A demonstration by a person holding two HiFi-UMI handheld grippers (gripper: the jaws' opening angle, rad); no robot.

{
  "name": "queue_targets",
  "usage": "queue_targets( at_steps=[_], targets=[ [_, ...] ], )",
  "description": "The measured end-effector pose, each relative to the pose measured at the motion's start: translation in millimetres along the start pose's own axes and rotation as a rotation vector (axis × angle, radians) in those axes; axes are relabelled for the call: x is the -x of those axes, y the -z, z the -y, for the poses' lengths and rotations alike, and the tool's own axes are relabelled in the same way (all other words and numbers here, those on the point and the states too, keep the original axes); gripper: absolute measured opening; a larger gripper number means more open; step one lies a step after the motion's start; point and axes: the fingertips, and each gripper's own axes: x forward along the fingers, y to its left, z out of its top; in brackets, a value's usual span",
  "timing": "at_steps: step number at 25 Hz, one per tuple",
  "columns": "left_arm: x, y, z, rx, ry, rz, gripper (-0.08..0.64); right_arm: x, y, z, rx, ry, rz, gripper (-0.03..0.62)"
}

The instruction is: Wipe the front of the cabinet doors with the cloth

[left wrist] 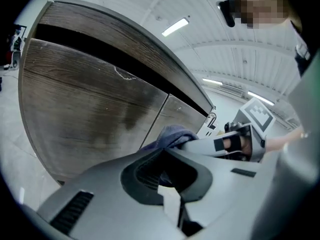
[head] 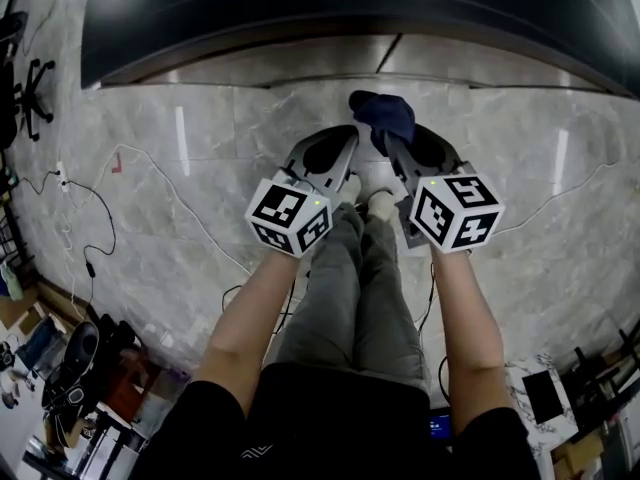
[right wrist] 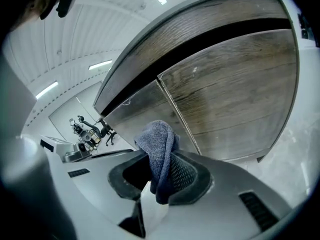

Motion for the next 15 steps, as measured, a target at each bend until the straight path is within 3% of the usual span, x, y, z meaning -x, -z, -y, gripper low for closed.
queue_targets(
  at_steps=[9,15],
  targets=[
    [9,-26,10,-0.045,0.064,0.004,-0.002,7,-23,-7,0.002,0.068,0.033,0.086],
    [-2,-45,30,-0.079,0.076,0.025,-0.002,19,-49,6,-0.024,0.056,0.058,0.086]
  ],
)
